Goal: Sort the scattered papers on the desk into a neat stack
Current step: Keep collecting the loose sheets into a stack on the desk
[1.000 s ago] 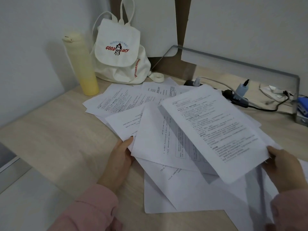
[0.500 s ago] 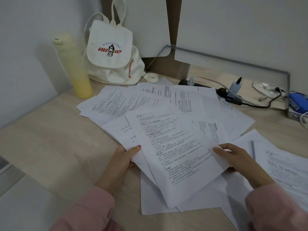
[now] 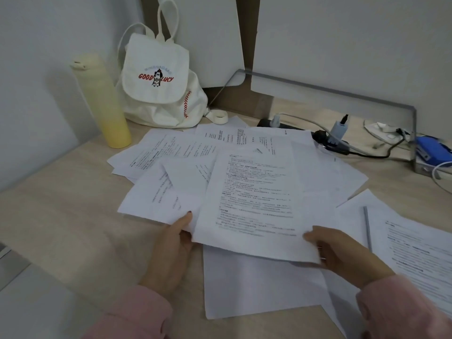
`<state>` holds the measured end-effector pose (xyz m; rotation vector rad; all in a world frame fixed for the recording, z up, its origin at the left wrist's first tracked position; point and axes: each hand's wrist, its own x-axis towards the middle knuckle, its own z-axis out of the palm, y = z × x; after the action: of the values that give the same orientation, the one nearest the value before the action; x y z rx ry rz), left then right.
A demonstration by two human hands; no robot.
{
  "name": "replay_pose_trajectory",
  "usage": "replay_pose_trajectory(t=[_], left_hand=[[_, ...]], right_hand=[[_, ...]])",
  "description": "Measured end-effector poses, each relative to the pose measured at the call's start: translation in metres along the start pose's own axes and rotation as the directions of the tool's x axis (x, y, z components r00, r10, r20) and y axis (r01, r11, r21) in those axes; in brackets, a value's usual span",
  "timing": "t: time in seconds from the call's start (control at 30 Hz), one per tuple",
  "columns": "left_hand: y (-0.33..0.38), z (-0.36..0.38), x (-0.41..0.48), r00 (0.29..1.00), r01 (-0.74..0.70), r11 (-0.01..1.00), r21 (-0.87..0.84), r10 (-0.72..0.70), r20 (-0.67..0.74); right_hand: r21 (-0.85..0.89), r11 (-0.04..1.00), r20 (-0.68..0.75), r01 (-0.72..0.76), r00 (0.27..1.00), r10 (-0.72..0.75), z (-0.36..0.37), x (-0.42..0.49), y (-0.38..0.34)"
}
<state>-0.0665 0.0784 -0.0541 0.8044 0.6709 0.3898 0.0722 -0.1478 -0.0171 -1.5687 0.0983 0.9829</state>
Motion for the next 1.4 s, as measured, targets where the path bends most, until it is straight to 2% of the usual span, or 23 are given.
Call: replay_pose_trajectory(t=[0.07,0.17,0.23,0.3,0.43,0.6,0.67,0.73,0.83,0.93,1.0,1.07,1.13,1.17,1.27,1.33,1.4], left_hand=[[-0.002,0.005,-0.004,0.998,0.044,0.995,0.091,-0.047,0.029],[-0.004,0.005,-0.007,0.994,0.051,0.996,0.072,-0.058,0.093],[-0.002,0.004,-0.010,0.989,0.056,0.998,0.038,-0.061,0.136],[-0.002,0.003,-0.013,0.981,0.076,0.997,0.023,-0.079,0.179],[-0.001,0.005,-0.017,0.960,0.119,0.992,0.030,-0.123,0.251],[0.003,0.002,-0.016,0.940,0.186,0.980,0.072,-0.199,0.276],[0.005,0.000,-0.016,0.922,0.197,0.975,0.106,-0.221,0.319],[0.007,-0.004,-0.015,0.922,0.175,0.974,0.145,-0.214,0.321],[0.011,-0.015,-0.008,0.967,0.139,0.979,0.151,-0.167,0.192],[0.017,-0.025,-0.004,0.988,0.080,0.987,0.138,-0.098,0.123],[0.020,-0.025,-0.003,0.993,0.020,0.999,0.049,-0.026,0.118],[0.022,-0.021,-0.003,0.996,-0.010,0.997,-0.076,0.017,0.091],[0.019,-0.014,-0.003,0.996,0.014,0.989,-0.148,-0.001,0.090],[0.016,-0.013,-0.003,0.992,0.040,0.992,-0.120,-0.025,0.121],[0.013,-0.014,-0.006,0.961,0.077,0.994,0.080,-0.095,0.258],[0.020,-0.021,-0.006,0.959,0.063,0.996,0.058,-0.077,0.274],[0.035,-0.030,-0.004,0.973,0.030,0.999,-0.037,-0.020,0.229]], right_hand=[[-0.123,0.992,0.004,-0.020,1.000,0.021,0.005,0.003,-0.001],[-0.209,0.973,-0.101,0.093,0.988,-0.117,0.005,0.011,-0.006],[-0.176,0.971,-0.193,0.161,0.962,-0.194,0.001,0.018,-0.011],[-0.071,0.983,-0.164,0.168,0.970,-0.177,-0.002,0.025,-0.018],[0.037,0.996,-0.069,0.078,0.995,-0.075,-0.009,0.042,-0.037],[-0.013,1.000,-0.116,0.011,0.993,-0.013,-0.006,0.060,-0.050],[-0.032,0.997,-0.150,0.065,0.986,-0.069,-0.002,0.066,-0.049],[-0.092,0.975,-0.221,0.200,0.951,-0.216,0.001,0.070,-0.046],[-0.182,0.903,-0.376,0.389,0.821,-0.430,-0.007,0.068,-0.044],[-0.098,0.876,-0.488,0.471,0.745,-0.455,-0.025,0.060,-0.047],[0.029,0.871,-0.525,0.491,0.749,-0.404,-0.039,0.054,-0.048],[0.101,0.880,-0.487,0.464,0.794,-0.363,-0.049,0.047,-0.048],[0.259,0.871,-0.435,0.417,0.856,-0.280,-0.055,0.043,-0.047],[0.309,0.868,-0.409,0.389,0.878,-0.248,-0.057,0.043,-0.045],[0.266,0.939,-0.311,0.220,0.941,-0.132,-0.050,0.034,-0.040],[0.173,0.972,-0.278,0.160,0.955,-0.108,-0.048,0.032,-0.035],[0.114,0.986,-0.223,0.120,0.970,-0.092,-0.047,0.029,-0.031]])
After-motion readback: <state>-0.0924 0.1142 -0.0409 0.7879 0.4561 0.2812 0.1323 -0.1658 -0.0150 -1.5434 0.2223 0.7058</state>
